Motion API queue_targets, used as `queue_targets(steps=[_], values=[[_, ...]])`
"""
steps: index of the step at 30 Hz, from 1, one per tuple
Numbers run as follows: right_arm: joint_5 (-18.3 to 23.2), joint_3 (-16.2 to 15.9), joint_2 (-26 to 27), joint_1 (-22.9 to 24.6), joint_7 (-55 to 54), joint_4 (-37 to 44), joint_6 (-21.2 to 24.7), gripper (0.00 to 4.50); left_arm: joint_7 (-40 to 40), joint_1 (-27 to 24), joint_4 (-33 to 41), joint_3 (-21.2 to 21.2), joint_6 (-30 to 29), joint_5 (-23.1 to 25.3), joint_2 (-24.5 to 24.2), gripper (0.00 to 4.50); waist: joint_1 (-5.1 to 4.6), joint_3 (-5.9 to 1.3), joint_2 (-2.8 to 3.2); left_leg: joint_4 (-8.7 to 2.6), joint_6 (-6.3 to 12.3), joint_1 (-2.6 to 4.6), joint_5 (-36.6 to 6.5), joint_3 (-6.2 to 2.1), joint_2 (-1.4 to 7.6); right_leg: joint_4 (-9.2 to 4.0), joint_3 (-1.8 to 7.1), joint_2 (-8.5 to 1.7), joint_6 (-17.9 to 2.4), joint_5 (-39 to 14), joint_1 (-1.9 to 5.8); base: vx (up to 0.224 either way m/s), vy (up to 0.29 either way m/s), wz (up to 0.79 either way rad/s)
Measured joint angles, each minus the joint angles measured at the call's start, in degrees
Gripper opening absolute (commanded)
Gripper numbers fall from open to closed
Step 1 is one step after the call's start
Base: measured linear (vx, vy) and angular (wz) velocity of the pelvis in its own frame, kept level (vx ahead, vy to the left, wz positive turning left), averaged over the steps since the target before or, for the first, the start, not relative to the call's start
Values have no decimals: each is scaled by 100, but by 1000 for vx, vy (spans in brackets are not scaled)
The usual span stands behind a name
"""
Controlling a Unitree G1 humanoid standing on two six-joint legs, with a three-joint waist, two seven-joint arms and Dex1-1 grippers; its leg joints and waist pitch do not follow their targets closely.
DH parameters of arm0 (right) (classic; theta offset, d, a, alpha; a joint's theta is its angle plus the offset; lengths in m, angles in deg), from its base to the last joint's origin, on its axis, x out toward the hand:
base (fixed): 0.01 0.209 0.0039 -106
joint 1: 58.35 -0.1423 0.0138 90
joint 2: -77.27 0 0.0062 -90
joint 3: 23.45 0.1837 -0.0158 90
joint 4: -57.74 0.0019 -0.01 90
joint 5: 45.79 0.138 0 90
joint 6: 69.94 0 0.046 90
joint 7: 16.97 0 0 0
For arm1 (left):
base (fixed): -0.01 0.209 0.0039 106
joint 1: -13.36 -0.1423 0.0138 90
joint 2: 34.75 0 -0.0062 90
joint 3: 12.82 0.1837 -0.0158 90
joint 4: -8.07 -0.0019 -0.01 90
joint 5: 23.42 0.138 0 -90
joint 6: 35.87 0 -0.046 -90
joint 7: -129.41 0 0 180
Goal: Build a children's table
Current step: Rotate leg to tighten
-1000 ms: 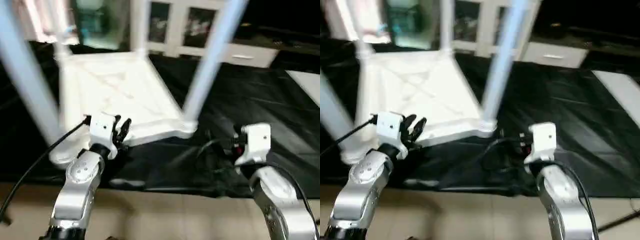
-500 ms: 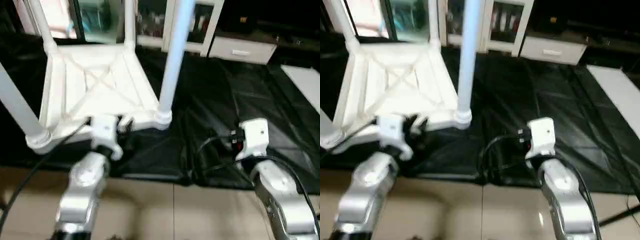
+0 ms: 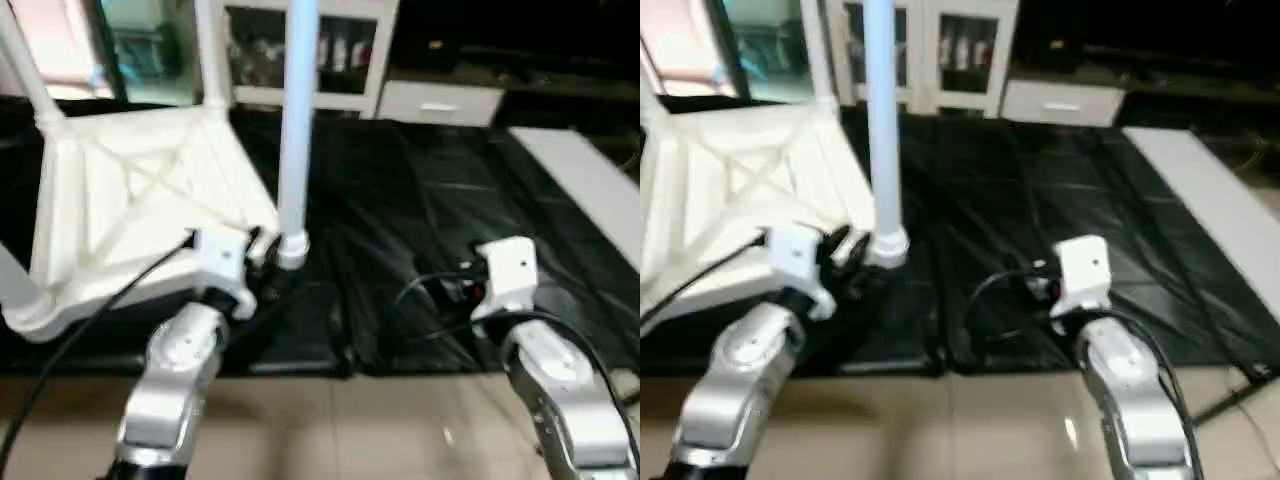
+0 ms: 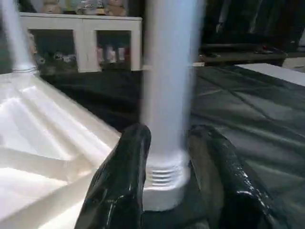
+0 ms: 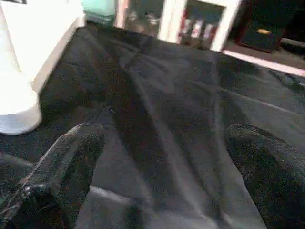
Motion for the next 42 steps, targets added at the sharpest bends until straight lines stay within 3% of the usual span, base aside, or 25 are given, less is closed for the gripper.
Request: queue_targets(steps=[1, 2, 4, 5, 6, 7, 8, 9, 10, 11, 12, 13, 14, 15, 16, 17, 18, 19, 20, 21, 22, 26, 30, 34, 42], values=[[4, -70, 20, -25, 43, -2, -2, 450, 0, -14, 0, -38, -4, 2, -34, 171, -31, -6, 1, -35, 10, 54, -33, -47, -30, -35, -3, 6, -13, -34, -6, 221, 45, 8], [10, -147, 52, -76, 89, 1, -8, 450, -5, -28, -4, -112, -14, 10, -111, 171, -62, -21, -44, -100, 21, 77, -46, -54, -98, 94, 61, -3, -182, -131, -71, 249, 21, 12], [13, -208, 42, -141, 171, 4, -24, 450, -13, -28, -1, -239, -41, 22, -155, 171, -181, -77, -120, -109, 69, 151, -161, -63, -150, 639, 111, -12, -150, -150, -415, 234, 6, 7], [21, -217, 41, -142, 199, 4, -25, 450, -13, -28, 8, -234, -43, 22, -151, 171, -234, -109, -175, -109, 98, 176, -212, -72, -184, 708, 137, -26, -61, -99, -592, 161, -26, 8], [25, -231, 18, -100, 229, 8, -28, 450, -11, -27, 16, -195, -51, 20, -148, 171, -303, -154, -303, -92, 237, 138, -290, -275, -425, 315, 286, -103, 84, -4, -648, 161, -26, 8], [15, -207, -82, -25, 242, 16, -45, 450, -11, 5, 1, -159, -67, 21, -107, 171, -363, -169, -395, 50, 440, 71, -400, -318, -553, 313, 358, -163, 170, 148, -622, 150, -51, 46], [3, -164, -126, 56, 256, -54, -43, 450, -2, -15, 15, -7, -75, 17, 3, 171, -305, -167, -335, 400, 905, -56, -463, -339, -539, 271, 289, -178, 175, 78, -533, 202, -37, 52], [1, -106, -137, 74, 262, -121, -37, 450, 5, -53, 30, 103, -77, 15, 21, 171, -249, -156, -282, 817, 944, -336, -475, -332, -547, 124, 156, -203, 175, 57, -372, 202, -37, 52], [14, -99, -112, 73, 275, -115, -37, 450, 2, -69, 38, 101, -81, 18, -2, 171, -209, -152, -232, 831, 872, -489, -441, -314, -527, -13, 45, -209, 166, 51, -236, 215, -3, 36], [49, -100, -68, 54, 302, -94, -38, 450, -2, -123, 108, 58, -84, 19, -74, 171, -116, -155, -216, 582, 684, -503, -356, -277, -508, -74, 44, -189, 110, 9, -116, 216, 5, 19], [99, -125, -22, 37, 360, -28, -43, 450, -5, -193, 193, -8, -89, 19, -114, 171, 7, -142, -28, 103, 554, -494, -230, -247, -311, -146, -52, -57, 58, -67, 64, 216, 5, 19], [121, -144, 20, 35, 392, -21, -46, 450, -5, -225, 237, -40, -94, 19, -143, 171, 67, -122, 137, 42, 287, -447, 165, -268, -154, -153, -131, 50, 94, -142, 199, 232, 87, 1], [131, -248, 111, 31, 410, -53, -34, 450, -6, -286, 258, -92, -103, 19, -189, 171, 73, -112, 123, 86, 208, -361, 70, -270, -188, 7, -119, 47, 6, -254, 191, 251, 104, 13], [196, -398, 136, 16, 507, -21, -37, 450, -39, -328, 254, -268, -130, 22, -262, 171, 34, -144, 11, 101, 274, -325, -2, -274, -283, 519, 14, 1, -83, -329, -58, 251, 104, 13], [234, -421, 103, 37, 583, -1, -42, 450, -59, -364, 255, -299, -137, 22, -263, 171, 23, -155, -4, 122, 300, -293, -48, -272, -306, 807, 79, 35, -27, -329, -292, 237, 53, 13], [253, -424, 41, 44, 623, 6, -43, 450, -60, -392, 257, -291, -144, 22, -252, 171, 23, -165, -21, 129, 304, -251, -88, -271, -334, 887, 102, 44, 100, -269, -512, 157, 67, 1], [264, -418, -29, 69, 680, 15, -55, 450, -55, -396, 264, -262, -149, 22, -251, 171, 36, -199, -102, 130, 293, -242, -93, -213, -424, 735, 193, 4, 306, -41, -832, 157, 67, 1], [280, -412, -41, 90, 717, 25, -58, 450, -43, -396, 276, -233, -145, 22, -261, 171, 34, -210, -213, 140, 286, -238, -104, -148, -533, 438, 327, -33, 320, 248, -986, -53, 43, 5], [309, -410, -48, 115, 745, 60, -67, 450, 8, -390, 303, -200, -114, 16, -291, 171, 12, -207, -381, 153, 296, -234, -124, -28, -679, 124, 490, -133, 51, 721, -1073, -107, 11, 23], [321, -350, -64, 194, 783, 54, -87, 450, 117, -395, 293, -131, -105, -17, -269, 171, 16, -188, -419, 204, 302, -270, -149, -17, -700, 201, 638, -140, 110, 662, -1066, -107, 11, 23], [327, -297, -86, 236, 795, 53, -93, 450, 237, -397, 305, -13, -91, -80, -270, 171, 74, -186, -408, 171, 297, -284, -150, -67, -675, 154, 642, -106, 92, 685, -1056, 0, 0, 0], [509, -142, -16, 234, 844, 79, -172, 450, 1057, -398, 308, 48, -90, -505, -715, 199, 61, -124, -304, 119, 223, -265, -157, -99, -534, -130, 513, 0, -73, 841, -928, -13, 5, 1], [713, 61, -221, 265, 1083, 83, -234, 450, 1972, -297, 190, 89, -302, -818, -1190, 225, -57, -50, -199, 131, 206, -158, -129, 30, -442, -181, 513, -20, -10, 797, -784, -74, 6, 11], [918, 255, -525, 248, 1504, 67, -308, 450, 2842, -5, -65, 316, -454, -997, -1606, 247, -150, 30, -69, 121, 206, -133, -129, 48, -426, -247, 500, -30, 39, 762, -727, -88, 11, 3], [1240, 250, -1439, 290, 2742, 115, -124, 450, 3834, 657, -830, 778, -483, -839, -2246, 316, -275, 41, -52, 104, 182, -189, -102, 46, -421, -234, 489, -34, 39, 762, -779, 0, 0, 0]])
